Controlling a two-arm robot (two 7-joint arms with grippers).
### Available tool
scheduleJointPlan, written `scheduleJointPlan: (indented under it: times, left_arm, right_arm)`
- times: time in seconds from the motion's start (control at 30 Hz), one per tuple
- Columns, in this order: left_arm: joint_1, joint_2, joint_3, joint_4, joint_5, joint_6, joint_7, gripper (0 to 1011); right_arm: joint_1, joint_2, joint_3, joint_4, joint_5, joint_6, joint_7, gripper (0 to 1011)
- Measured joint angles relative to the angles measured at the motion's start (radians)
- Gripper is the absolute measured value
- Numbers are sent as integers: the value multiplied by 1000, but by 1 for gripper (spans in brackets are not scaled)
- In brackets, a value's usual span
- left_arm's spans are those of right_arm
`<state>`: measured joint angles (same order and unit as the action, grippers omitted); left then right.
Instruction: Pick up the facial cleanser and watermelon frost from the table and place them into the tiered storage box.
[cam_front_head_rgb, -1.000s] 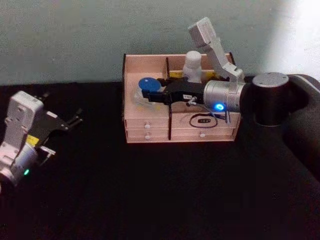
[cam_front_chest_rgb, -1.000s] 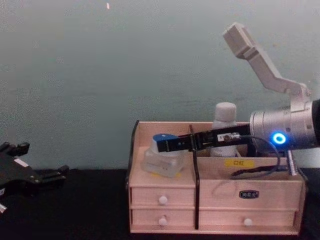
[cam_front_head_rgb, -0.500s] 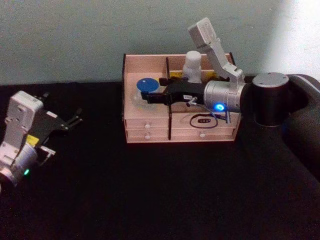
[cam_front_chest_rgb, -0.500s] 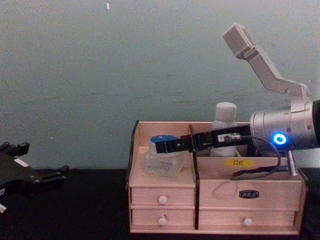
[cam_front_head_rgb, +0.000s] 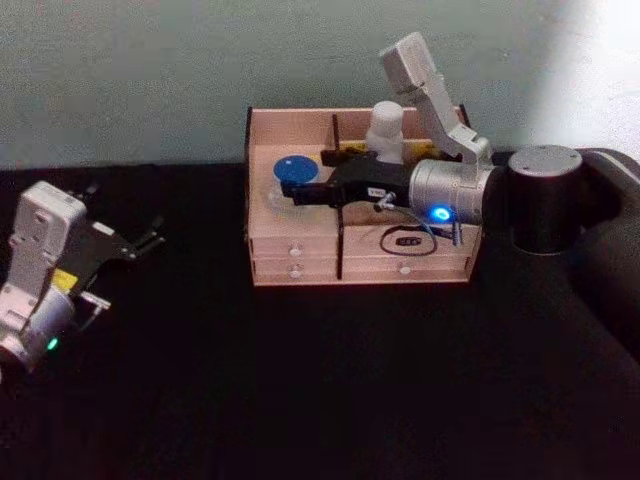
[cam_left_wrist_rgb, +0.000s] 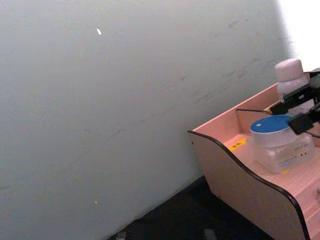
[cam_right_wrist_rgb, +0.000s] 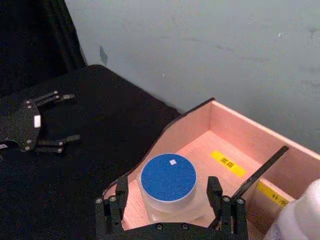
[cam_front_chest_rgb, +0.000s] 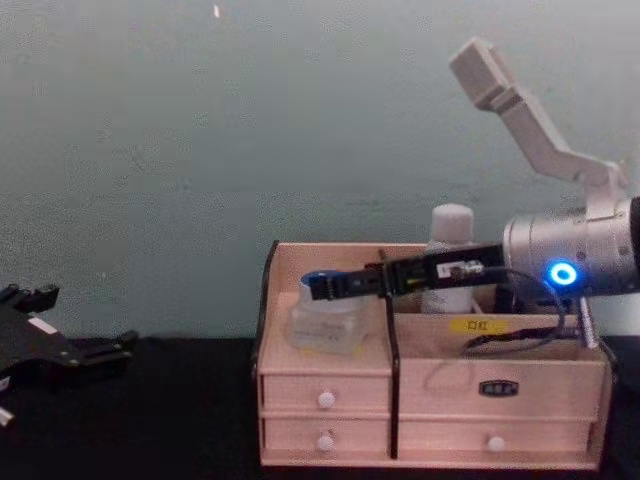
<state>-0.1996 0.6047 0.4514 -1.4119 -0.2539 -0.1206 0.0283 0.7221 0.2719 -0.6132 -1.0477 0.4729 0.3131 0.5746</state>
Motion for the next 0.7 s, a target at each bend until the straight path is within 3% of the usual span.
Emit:
scheduleJointPlan:
  times: [0.17,0.37,0.6,0.7]
  left_arm:
    - [0,0,0,0,0,0,0,1001]
    - [0,0,0,0,0,0,0,1001]
    - [0,0,0,0,0,0,0,1001]
    - [0,0,0,0,0,0,0,1001]
  right_arm:
    - [-40,30,19,-92,2,-1,-25,1000]
    - [-118,95,55,-254,41,34,-49,1000]
    - [-253,202,113,-464,113,95,-104,1000]
    - [-299,235,134,-520,129,106,-132,1000]
